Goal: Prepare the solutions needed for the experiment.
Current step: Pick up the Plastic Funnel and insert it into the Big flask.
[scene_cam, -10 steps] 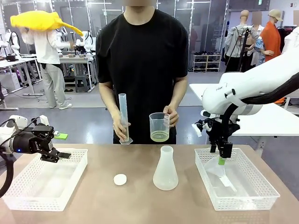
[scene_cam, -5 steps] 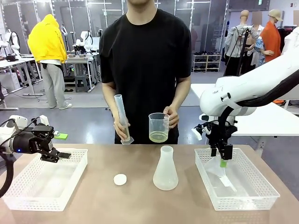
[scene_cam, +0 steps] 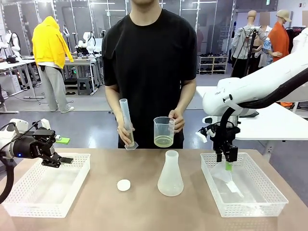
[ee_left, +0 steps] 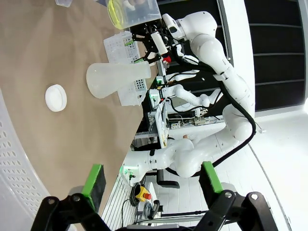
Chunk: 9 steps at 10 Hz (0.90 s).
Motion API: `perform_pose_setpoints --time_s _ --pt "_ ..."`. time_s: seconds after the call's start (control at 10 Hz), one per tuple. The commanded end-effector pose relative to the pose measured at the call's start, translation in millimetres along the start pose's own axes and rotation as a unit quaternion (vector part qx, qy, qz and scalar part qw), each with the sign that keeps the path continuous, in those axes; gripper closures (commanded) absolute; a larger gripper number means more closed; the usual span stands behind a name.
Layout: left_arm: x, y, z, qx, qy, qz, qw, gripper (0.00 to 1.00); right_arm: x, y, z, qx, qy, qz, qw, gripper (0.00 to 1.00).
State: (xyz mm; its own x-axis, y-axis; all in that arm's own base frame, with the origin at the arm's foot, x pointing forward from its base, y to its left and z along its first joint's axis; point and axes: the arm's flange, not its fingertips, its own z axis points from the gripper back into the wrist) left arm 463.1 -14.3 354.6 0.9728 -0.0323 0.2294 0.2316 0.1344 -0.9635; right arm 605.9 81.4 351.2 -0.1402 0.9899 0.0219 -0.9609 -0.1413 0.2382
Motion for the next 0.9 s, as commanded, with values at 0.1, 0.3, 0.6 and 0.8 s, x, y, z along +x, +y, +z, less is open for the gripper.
perform_pose_setpoints --time_s 0.1,0.3,0.6,0.8 --pt "2.0 -0.1 -2.0 0.004 -0.006 0.0 1.0 0.0 2.0 -18.8 3.7 0.044 0.024 0.032 0.998 0.37" --pt "2.0 -0.1 -2.0 0.004 -0.006 0.0 1.0 0.0 3.6 -23.7 1.2 0.054 0.024 0.035 0.998 0.54" --pt "2.0 -0.1 -2.0 0.004 -0.006 0.0 1.0 0.0 2.6 -24.8 1.1 0.067 0.025 0.039 0.997 0.84" --pt "2.0 -0.1 -2.0 0.004 -0.006 0.0 1.0 0.0 2.6 -23.2 -0.6 0.075 0.022 0.045 0.996 1.0"
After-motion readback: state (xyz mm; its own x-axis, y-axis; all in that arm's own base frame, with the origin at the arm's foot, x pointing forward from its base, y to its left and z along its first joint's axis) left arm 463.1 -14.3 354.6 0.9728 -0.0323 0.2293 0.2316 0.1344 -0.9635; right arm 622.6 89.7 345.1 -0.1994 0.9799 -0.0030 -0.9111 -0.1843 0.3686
